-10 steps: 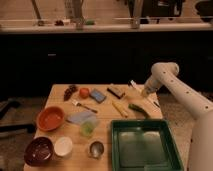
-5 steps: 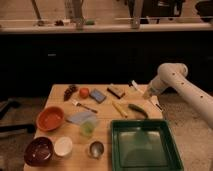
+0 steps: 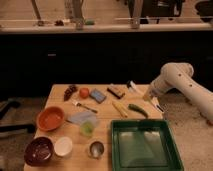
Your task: Place brush in metal cup
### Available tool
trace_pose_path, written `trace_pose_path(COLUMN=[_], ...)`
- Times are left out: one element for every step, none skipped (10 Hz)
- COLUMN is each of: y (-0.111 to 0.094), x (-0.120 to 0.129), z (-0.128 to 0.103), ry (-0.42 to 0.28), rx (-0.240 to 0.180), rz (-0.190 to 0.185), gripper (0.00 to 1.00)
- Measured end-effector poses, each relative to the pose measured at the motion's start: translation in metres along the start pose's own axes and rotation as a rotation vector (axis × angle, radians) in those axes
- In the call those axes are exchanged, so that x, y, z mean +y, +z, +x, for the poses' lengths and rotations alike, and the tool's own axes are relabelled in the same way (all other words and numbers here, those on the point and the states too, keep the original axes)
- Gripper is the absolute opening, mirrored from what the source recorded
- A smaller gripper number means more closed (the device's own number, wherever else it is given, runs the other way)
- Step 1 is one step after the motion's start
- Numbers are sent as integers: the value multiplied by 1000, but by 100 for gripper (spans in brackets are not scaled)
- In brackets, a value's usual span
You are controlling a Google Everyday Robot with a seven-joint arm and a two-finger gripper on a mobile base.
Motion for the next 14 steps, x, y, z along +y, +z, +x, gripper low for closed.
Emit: trace_pose_path(y=[-5, -11, -16, -24, -27, -26, -26, -26, -26, -26, -25, -24, -24, -27], x=[7, 19, 33, 50, 53, 55, 55, 55, 54, 55, 55, 60, 68, 86], z=[2, 4, 5, 11, 14, 12, 12, 13, 14, 13, 12, 12, 12, 15], ry=[-12, -35, -62, -95, -101, -106, -106, -105, -103, -104, -106, -101, -98, -97], rx=[0, 2, 3, 6, 8, 8, 7, 7, 7, 7, 10, 25, 35, 45], rz=[-3, -14, -26, -37, -39, -42, -42, -41, -41, -41, -40, -35, -35, -38], gripper=[0, 0, 0, 0, 0, 0, 0, 0, 0, 0, 0, 0, 0, 0])
